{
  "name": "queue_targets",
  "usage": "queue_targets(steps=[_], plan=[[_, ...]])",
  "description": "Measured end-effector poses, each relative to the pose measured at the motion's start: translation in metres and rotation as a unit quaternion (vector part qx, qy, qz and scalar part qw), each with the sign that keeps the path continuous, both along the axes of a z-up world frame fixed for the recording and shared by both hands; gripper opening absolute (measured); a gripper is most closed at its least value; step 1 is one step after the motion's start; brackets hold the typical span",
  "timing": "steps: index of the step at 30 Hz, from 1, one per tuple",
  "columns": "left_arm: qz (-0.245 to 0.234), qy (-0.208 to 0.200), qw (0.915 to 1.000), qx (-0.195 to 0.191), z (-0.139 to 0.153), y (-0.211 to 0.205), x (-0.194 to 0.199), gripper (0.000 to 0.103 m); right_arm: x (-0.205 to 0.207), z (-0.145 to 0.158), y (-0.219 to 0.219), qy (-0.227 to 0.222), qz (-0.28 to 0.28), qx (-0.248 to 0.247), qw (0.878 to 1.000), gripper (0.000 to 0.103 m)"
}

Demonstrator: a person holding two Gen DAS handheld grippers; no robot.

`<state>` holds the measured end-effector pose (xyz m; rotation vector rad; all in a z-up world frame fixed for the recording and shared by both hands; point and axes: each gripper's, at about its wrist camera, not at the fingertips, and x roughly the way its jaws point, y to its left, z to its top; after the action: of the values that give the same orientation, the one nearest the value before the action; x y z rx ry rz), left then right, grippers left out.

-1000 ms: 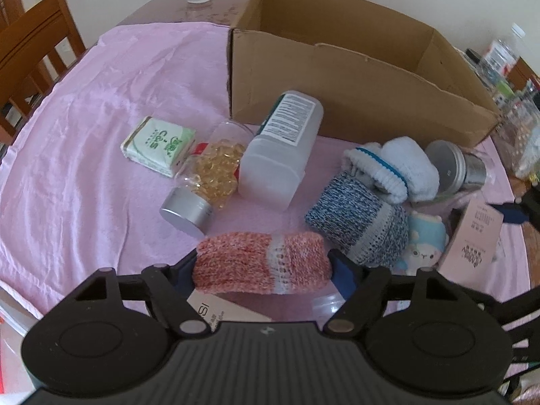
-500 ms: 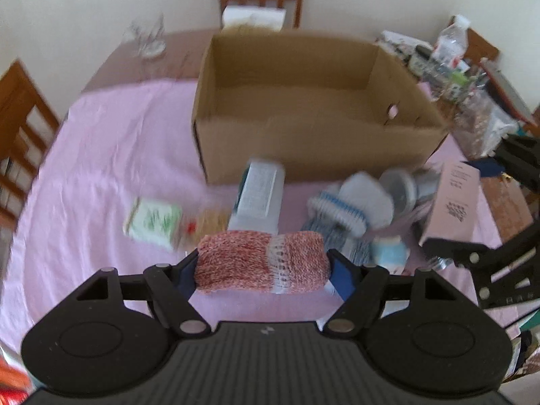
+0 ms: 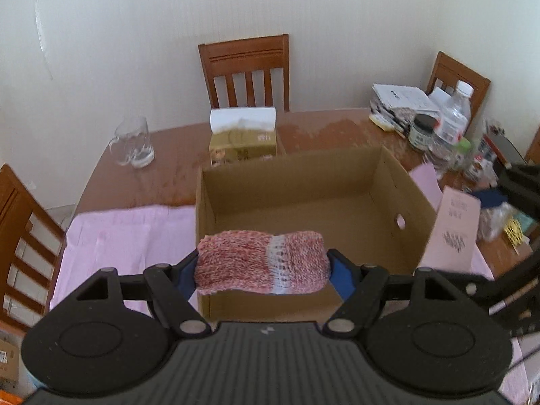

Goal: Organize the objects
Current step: 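Carry both items over the cardboard box and open both tools to drop them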

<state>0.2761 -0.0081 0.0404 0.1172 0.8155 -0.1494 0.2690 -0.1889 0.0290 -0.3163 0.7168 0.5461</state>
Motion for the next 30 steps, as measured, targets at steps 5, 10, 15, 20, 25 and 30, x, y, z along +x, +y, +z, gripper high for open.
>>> queue_targets(steps=[5,10,15,20,25,30], plan=[[0.004,0.013,0.9999,-0.001,-0.012,-0.006,0.034,0.076,0.021,-0.012,0.002,0.025,-0.026,0.001,0.999,0.088],[0.002,0.031,0.9995,0.006,-0.03,-0.012,0.054,0.076,0.02,-0.017,-0.002,0.025,-0.051,0.002,0.998,0.103],[0.003,0.042,0.9991,0.009,-0.041,-0.014,0.07,0.077,0.013,-0.017,-0.008,0.024,-0.065,-0.003,0.998,0.103],[0.02,0.026,0.9993,0.019,-0.038,-0.012,0.08,0.093,0.006,-0.018,-0.014,0.023,-0.083,-0.003,0.996,0.103],[0.012,0.02,0.9995,0.02,-0.032,-0.009,0.075,0.093,-0.004,-0.017,-0.016,0.022,-0.096,-0.004,0.995,0.103],[0.009,0.015,0.9995,0.026,-0.028,-0.004,0.06,0.094,-0.016,-0.017,-0.012,0.024,-0.104,0.0,0.994,0.103]])
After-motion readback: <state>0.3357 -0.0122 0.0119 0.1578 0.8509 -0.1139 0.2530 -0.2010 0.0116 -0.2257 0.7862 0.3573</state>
